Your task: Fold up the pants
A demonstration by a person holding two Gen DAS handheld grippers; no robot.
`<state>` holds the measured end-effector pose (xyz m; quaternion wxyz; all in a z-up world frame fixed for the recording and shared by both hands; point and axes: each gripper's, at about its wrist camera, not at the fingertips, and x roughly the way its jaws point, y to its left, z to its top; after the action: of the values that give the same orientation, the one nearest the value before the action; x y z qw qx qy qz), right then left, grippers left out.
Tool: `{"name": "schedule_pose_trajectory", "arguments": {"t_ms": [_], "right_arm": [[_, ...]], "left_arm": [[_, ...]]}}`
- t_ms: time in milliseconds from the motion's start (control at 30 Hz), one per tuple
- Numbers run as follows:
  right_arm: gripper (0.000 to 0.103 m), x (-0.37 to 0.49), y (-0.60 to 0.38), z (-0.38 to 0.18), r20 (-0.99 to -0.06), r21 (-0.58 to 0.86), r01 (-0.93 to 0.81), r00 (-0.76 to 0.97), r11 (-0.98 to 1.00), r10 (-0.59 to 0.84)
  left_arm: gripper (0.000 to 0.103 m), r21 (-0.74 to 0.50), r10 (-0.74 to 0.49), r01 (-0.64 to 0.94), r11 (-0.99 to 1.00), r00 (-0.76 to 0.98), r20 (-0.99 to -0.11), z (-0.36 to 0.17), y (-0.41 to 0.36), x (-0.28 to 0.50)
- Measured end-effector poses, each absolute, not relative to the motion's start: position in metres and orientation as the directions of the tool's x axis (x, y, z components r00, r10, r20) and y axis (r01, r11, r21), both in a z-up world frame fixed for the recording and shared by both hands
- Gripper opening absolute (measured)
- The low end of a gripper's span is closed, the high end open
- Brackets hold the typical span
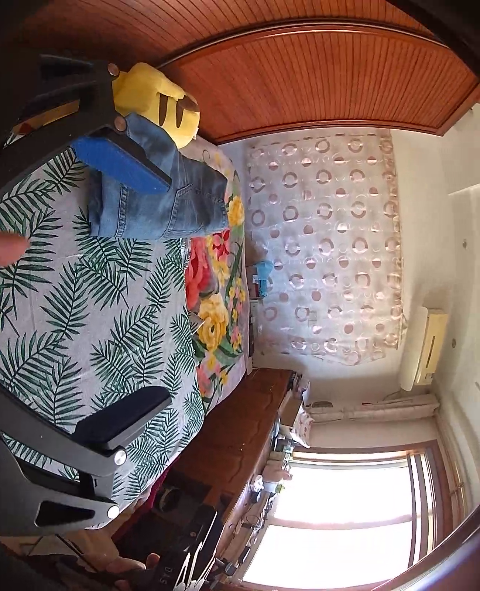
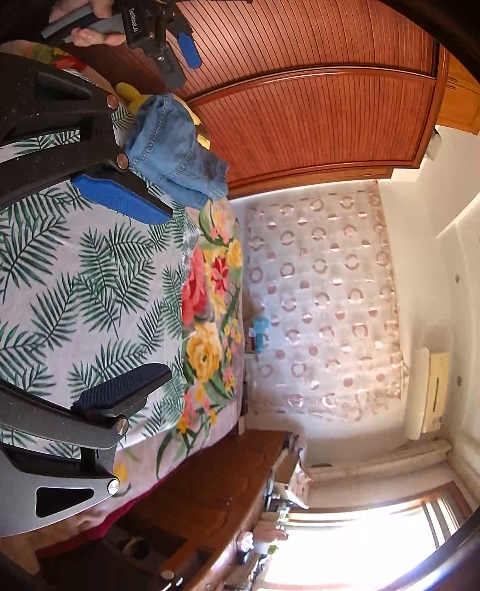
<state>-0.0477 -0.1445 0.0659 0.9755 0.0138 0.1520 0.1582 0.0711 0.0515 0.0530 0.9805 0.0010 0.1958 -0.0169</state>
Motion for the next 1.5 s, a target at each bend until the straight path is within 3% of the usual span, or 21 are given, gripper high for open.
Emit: {"name": "schedule_pose_trajectory", "arguments": {"t_ms": [400,1500], "right_arm": [[0.079,-0.083,-0.147,0.065,-0.258,0.080,-0.278,0.922,0.957,0.289],[0.079,-0.064,-0.159,0.064,-0.257,0.076,-0.297,0.917,0.952,0.306]], "left_arm": [[0.103,-0.018,-0.058,0.056,0.998,0.928,-0.368,0.062,0.031,0.054],[0.103,-0.011,-0.060,0.061,0.998,0.927,-0.369,0.063,0.025,0.050]]}}
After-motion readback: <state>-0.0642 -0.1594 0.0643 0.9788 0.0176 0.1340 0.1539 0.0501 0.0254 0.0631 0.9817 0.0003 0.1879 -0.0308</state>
